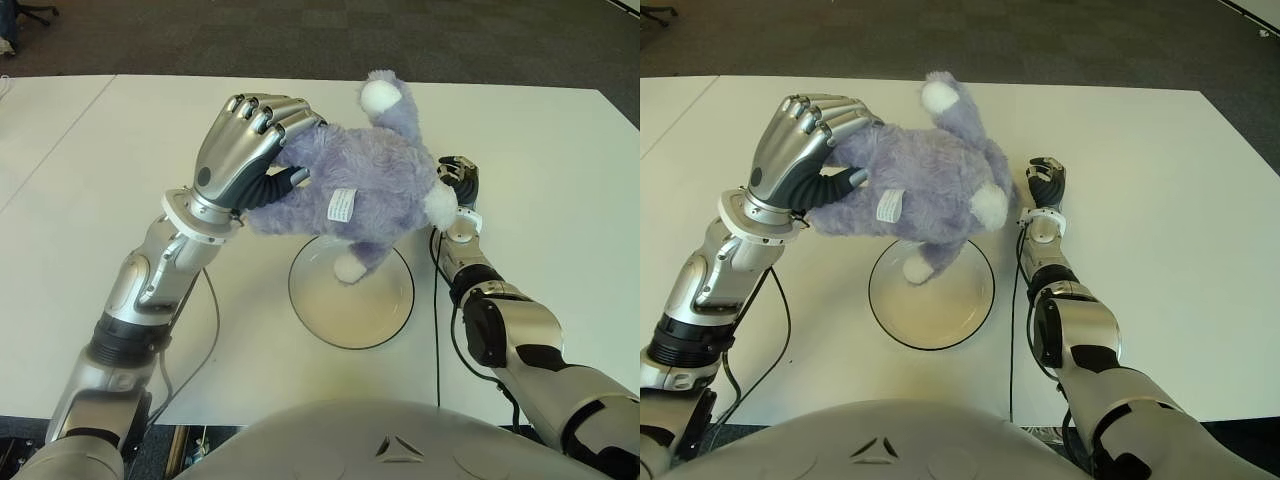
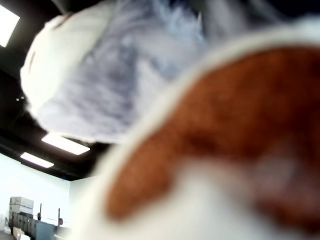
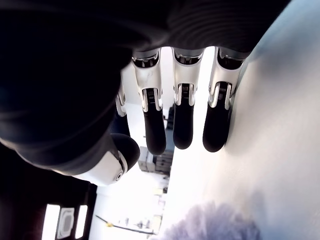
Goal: Put the doll into the plate.
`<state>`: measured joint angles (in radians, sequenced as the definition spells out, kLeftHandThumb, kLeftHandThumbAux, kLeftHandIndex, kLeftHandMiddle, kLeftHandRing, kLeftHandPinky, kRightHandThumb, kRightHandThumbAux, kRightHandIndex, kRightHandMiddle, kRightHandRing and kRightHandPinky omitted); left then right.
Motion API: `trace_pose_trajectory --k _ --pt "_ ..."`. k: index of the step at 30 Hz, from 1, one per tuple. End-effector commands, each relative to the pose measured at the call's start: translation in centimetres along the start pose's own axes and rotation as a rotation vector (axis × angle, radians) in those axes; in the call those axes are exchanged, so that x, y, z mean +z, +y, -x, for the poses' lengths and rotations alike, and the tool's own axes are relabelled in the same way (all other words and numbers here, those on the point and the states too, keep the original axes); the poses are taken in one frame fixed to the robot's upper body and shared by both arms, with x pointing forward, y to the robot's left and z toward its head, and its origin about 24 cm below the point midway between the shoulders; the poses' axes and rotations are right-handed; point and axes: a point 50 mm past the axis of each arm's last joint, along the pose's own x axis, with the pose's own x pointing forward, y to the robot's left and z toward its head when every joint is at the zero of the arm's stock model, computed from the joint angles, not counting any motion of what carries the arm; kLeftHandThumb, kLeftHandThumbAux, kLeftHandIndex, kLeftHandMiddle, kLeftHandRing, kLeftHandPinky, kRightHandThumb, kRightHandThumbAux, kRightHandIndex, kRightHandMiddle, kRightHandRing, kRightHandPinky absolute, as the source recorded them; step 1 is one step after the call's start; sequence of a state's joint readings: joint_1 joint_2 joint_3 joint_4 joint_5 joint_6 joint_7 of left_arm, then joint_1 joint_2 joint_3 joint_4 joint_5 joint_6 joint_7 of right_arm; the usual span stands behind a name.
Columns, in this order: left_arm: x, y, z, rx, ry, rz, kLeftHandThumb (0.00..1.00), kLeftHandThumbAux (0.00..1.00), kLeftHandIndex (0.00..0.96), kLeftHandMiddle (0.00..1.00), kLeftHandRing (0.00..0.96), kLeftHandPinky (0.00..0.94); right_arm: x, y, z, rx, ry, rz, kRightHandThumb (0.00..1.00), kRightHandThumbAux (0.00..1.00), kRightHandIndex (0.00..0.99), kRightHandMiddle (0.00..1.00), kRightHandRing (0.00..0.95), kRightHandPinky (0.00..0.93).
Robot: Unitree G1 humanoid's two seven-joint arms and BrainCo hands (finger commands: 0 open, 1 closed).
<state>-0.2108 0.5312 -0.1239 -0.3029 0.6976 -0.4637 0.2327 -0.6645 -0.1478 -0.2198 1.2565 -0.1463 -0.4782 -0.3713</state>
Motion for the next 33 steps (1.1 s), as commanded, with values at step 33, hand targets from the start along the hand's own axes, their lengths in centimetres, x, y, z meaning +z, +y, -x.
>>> trace_pose_trajectory --k 33 --pt "-0.8 0.0 4.6 -0.037 0.125 -0.106 0.715 0.699 0.442 0.857 0.869 0.851 -8.2 0.4 5.6 0.039 0.334 0.058 0.702 0.734 0.402 0.317 0.271 0.157"
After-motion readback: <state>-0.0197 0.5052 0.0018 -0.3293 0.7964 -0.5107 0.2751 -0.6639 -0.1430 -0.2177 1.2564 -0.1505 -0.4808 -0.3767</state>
